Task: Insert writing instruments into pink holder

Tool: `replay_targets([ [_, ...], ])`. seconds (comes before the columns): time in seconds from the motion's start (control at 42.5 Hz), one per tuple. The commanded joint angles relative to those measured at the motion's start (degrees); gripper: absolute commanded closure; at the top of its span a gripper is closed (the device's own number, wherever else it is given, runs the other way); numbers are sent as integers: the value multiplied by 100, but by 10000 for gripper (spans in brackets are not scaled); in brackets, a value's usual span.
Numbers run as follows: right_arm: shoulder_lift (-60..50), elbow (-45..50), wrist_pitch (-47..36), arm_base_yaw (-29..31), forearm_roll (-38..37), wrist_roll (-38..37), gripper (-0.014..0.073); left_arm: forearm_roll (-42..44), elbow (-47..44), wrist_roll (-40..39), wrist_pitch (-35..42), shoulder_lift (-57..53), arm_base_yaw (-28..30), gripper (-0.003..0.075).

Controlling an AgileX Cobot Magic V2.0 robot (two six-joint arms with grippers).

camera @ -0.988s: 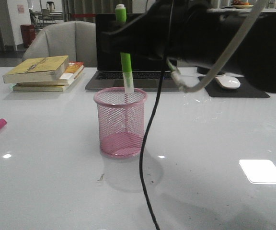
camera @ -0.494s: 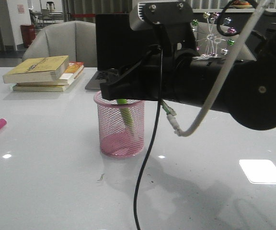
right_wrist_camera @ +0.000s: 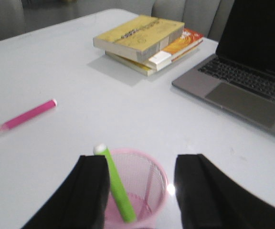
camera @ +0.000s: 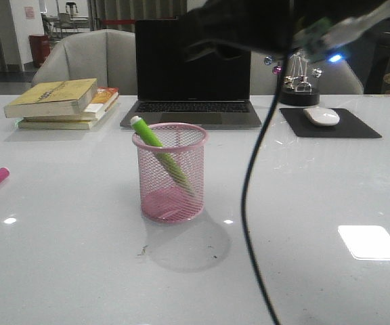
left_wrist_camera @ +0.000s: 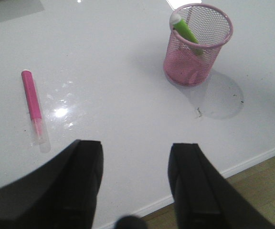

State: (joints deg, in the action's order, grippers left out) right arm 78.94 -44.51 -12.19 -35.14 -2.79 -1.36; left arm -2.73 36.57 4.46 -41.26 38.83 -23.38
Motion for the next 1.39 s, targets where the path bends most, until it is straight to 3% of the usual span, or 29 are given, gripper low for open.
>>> replay_targets([
  [0.0, -926, -148, 1172, 16, -18, -14, 158, -42, 171, 2, 412, 12, -40, 339],
  [0.235, -2461, -148, 3938, 16, -123, -14, 158, -42, 171, 2, 427, 12, -40, 339],
  [0.424, -3144, -118, 5030, 16, -118, -14, 158, -42, 171, 2, 582, 12, -40, 339],
  [0.682, -3656, -109, 5228, 16, -118, -14, 158, 169, 296, -61, 631, 131, 49, 323],
  [0.776, -3668, -109, 5212, 16, -118, -14, 158, 273, 565, -246, 324, 411, 239, 257],
  [0.871, -3668, -109, 5208, 16, -118, -14, 158, 342, 887, -329, 39, 859, 504, 219],
  [1.365, -3668, -109, 5208, 16, -118, -14, 158, 369, 2521, -329, 0, 4117, 1781, 223],
])
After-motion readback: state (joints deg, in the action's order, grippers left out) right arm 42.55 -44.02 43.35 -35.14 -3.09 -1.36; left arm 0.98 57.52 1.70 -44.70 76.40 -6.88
